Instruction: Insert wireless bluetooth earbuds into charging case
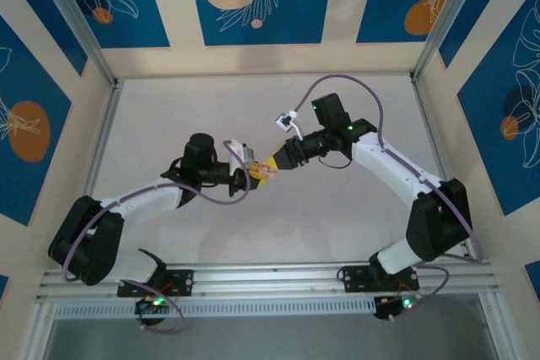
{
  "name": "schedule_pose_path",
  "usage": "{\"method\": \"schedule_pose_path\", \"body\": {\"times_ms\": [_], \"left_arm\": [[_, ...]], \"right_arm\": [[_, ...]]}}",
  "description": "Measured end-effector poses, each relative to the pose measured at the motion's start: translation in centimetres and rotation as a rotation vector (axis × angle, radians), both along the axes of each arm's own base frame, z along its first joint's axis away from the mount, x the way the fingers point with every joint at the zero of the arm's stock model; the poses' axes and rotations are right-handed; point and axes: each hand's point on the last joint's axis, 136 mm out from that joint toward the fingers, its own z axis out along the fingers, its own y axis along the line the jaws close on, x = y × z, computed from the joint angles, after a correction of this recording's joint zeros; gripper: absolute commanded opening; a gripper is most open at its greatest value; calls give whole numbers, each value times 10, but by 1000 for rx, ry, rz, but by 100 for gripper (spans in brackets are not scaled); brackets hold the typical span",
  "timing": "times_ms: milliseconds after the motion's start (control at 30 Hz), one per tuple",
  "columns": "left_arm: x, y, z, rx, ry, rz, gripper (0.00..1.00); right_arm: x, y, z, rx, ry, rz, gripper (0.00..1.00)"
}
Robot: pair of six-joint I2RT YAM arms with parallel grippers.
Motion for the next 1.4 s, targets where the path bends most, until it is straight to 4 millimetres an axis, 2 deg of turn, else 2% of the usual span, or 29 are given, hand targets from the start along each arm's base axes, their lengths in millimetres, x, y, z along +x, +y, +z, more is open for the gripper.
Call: {"method": "schedule_pose_path", "body": {"times_ms": [133,200,300,433,567,700,867,1133,1233,1400], "left_arm": [[3,-1,2,-8,0,11,16],[3,-1,2,-10,3,13,16],[3,-1,3,-12,1,12,16],[3,-1,4,-14,1,8,17],[2,-2,5,-18,1,1,16],[1,-2,5,-19,1,-1,16],[1,-2,5,-18,3,-4,16],[-3,-4,11,-26,-7,-16,17],[-4,-4,11,-23,-3,-17,16],[3,-3,10,-16,-9,20,16]], "right_arm": [[-15,-10,6,14,6,-1,42],[-16,-16,8,14,11,-22,45],[-9,-25,8,14,16,-75,56],[7,-29,10,16,9,-125,62],[18,-20,7,12,17,-114,64],[22,-6,-3,1,46,-77,64],[19,5,-11,-7,65,-42,60],[15,2,-6,-1,38,-37,49],[9,-2,-2,6,26,-41,45],[-13,-6,4,17,47,-11,42]]}}
